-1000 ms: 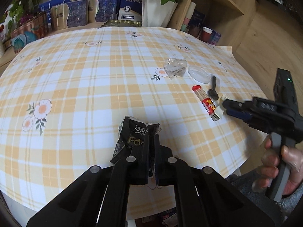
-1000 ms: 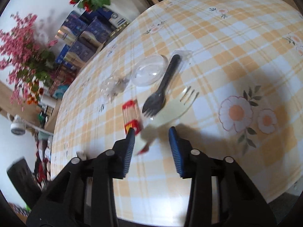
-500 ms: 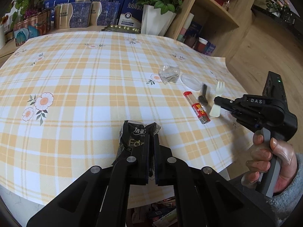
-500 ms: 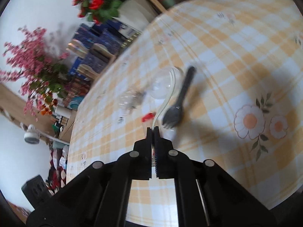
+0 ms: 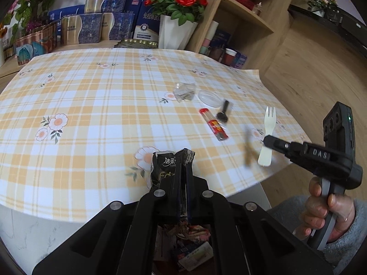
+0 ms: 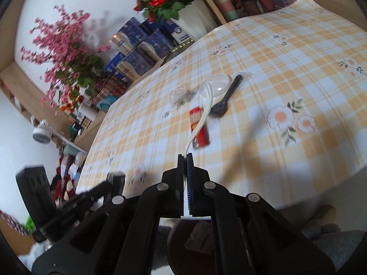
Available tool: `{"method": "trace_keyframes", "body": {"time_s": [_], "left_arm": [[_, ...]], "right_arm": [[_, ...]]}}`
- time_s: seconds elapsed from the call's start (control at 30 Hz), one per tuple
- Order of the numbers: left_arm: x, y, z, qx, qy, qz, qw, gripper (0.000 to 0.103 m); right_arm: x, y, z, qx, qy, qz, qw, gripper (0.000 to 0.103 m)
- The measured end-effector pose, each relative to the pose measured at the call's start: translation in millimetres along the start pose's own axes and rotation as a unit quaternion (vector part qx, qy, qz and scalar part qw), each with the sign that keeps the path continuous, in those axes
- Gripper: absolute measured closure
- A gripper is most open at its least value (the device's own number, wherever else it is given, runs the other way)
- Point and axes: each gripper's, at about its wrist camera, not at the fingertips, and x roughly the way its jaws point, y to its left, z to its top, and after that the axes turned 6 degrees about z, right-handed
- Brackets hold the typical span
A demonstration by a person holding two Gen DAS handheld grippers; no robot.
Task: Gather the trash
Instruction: 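Carry the tissue pack and white fork down over the brown bin, then open the left gripper to drop the tissue pack into the bin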
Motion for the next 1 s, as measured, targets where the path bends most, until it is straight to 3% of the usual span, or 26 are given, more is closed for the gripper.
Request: {"method": "trace_keyframes", "body": {"time_s": [0.27, 0.43, 0.67, 0.9, 1.0], "left_arm": [[-28, -27, -31, 0.027, 0.023, -0.036, 0.9988, 0.099], [-31, -40, -56, 0.043, 0.055, -0.051, 0.9962, 0.099], [-2, -47, -84, 0.034, 0.118, -0.063, 0.9905, 0.099], [29, -43, -98, 0.022, 0.16, -0.049, 0.9858, 0.099], [39, -37, -99, 0.01, 0.168, -0.043, 0.9848, 0.092]], "right_arm": [[-34, 21, -50, -0.072, 0.016, -0.009, 0.997, 0.097], [-46, 15, -73, -0.068, 0.022, -0.012, 0.997, 0.097], [-57, -3, -91, -0.037, 0.02, -0.016, 0.999, 0.097], [-54, -14, -91, -0.014, 0.016, -0.016, 1.0, 0.097], [-51, -17, -91, -0.009, 0.021, -0.016, 1.0, 0.097]]}}
